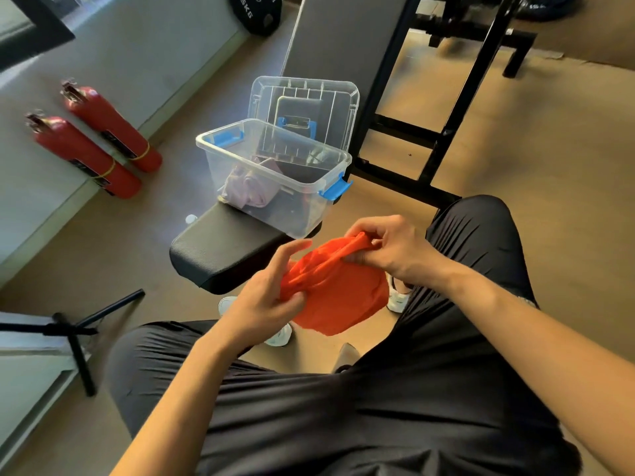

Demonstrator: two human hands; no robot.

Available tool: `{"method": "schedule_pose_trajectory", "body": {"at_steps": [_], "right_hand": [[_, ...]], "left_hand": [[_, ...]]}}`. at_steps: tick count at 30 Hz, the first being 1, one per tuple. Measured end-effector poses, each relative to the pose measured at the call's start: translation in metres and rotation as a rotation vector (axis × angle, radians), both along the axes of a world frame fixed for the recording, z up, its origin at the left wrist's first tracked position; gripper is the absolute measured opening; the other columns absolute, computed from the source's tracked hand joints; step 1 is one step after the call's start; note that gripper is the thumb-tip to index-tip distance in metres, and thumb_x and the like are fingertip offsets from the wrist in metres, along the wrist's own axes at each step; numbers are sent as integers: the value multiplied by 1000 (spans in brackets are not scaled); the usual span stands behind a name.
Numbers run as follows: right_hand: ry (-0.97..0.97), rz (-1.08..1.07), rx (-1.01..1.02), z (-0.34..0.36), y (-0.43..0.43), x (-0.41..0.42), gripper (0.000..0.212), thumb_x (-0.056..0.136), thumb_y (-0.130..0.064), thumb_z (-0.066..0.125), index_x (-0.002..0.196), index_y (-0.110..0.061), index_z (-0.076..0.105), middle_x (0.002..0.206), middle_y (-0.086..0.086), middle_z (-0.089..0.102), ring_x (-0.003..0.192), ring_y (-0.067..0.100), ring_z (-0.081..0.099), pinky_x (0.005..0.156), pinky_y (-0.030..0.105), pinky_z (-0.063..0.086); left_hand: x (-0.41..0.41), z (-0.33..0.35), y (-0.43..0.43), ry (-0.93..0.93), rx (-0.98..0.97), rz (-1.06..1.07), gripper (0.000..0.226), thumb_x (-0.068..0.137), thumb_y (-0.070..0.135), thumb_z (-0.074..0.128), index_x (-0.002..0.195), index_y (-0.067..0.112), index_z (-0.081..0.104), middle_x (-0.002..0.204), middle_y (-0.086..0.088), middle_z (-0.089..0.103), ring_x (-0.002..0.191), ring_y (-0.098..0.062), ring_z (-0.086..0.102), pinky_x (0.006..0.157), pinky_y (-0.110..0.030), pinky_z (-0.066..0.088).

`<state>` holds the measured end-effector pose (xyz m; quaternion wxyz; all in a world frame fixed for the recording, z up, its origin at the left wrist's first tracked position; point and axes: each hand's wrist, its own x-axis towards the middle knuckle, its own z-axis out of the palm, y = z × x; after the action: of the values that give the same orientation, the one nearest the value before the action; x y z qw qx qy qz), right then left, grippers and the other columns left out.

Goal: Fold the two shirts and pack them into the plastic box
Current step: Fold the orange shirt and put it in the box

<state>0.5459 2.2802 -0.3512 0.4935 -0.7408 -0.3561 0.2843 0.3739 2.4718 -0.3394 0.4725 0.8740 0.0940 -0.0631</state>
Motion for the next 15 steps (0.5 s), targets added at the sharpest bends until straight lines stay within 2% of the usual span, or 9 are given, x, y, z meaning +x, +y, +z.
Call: {"method": "schedule_pose_trajectory", "body": {"at_steps": [2,4,6,8,9,12,15], "right_hand": [[-3,-17,35,0,6,-4,17,84,-27,80,97,-16,76,86,-3,73,86,16,67,79,39,58],[-7,-23,51,0,12,-9,19,85,-28,80,96,-14,75,86,1,73,85,21,67,77,41,58],[-9,-35,66,2,16,-12,19,85,-27,79,98,-14,74,88,4,73,86,24,67,80,44,56],[4,-59,72,4,16,-13,24,84,-29,79,103,-15,72,92,2,72,89,20,67,82,40,56],[30,-67,66,5,14,-13,31,84,-32,79,109,-17,70,96,2,72,90,19,67,84,37,57],[145,-9,42,1,1,-14,54,81,-35,80,130,-28,59,109,2,69,100,12,68,91,33,57],[202,42,47,-5,-10,-22,66,80,-31,81,139,-35,51,115,4,68,108,12,68,94,27,55]], "left_hand": [[1,-4,-3,41,81,50,82,79,43,70,149,47,27,118,3,67,100,-17,66,87,-43,56],[6,-7,-13,8,177,85,83,74,66,71,146,42,38,121,8,67,106,-12,66,89,-37,56],[14,-12,-22,-80,186,146,54,80,64,69,123,33,60,96,11,68,85,-8,64,75,-37,54],[18,-15,-23,-145,49,237,22,88,48,70,92,27,65,72,13,59,66,-6,53,61,-35,46],[19,-16,-21,-154,-44,277,18,89,42,70,85,26,65,69,12,57,63,-6,50,60,-34,44],[17,-13,-17,-161,-287,404,29,86,42,72,92,14,71,77,-4,62,71,-14,54,66,-39,46],[15,-10,-17,-155,-425,517,47,81,49,72,96,4,70,83,-9,63,77,-17,55,72,-39,45]]}}
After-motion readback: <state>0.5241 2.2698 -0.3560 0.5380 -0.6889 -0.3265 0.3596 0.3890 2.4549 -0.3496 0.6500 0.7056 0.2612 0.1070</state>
